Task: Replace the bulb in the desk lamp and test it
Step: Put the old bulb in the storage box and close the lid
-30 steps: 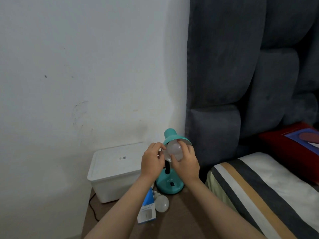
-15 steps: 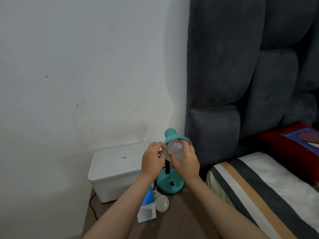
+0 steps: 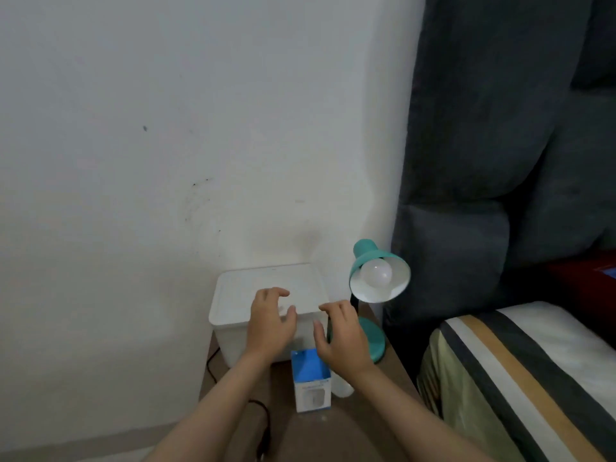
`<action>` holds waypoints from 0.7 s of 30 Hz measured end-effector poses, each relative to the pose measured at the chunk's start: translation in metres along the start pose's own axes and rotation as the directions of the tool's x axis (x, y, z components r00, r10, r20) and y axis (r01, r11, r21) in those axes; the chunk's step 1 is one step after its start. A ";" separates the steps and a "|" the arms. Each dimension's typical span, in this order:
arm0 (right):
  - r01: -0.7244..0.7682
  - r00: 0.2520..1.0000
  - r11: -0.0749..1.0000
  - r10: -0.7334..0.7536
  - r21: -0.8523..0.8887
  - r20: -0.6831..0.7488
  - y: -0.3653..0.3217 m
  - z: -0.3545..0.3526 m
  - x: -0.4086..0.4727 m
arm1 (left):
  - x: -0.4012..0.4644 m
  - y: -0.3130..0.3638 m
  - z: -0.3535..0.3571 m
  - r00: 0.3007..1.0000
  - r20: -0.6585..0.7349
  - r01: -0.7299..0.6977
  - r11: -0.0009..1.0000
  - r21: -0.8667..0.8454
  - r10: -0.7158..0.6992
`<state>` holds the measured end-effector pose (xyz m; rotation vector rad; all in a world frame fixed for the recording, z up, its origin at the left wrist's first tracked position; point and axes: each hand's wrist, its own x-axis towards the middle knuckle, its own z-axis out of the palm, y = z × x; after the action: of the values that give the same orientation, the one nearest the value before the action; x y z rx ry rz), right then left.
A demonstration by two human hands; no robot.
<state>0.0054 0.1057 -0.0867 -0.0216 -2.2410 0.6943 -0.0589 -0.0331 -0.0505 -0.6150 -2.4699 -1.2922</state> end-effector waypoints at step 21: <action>-0.447 0.804 0.894 0.388 0.027 0.451 0.038 0.054 0.051 | 0.022 -0.106 -0.048 0.931 0.144 0.327 0.942 0.072 -0.334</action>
<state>-0.0750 0.1237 -0.1001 -0.3401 -2.6448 1.1853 -0.1273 -0.1214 -0.0891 -0.3032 -2.8166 -1.3400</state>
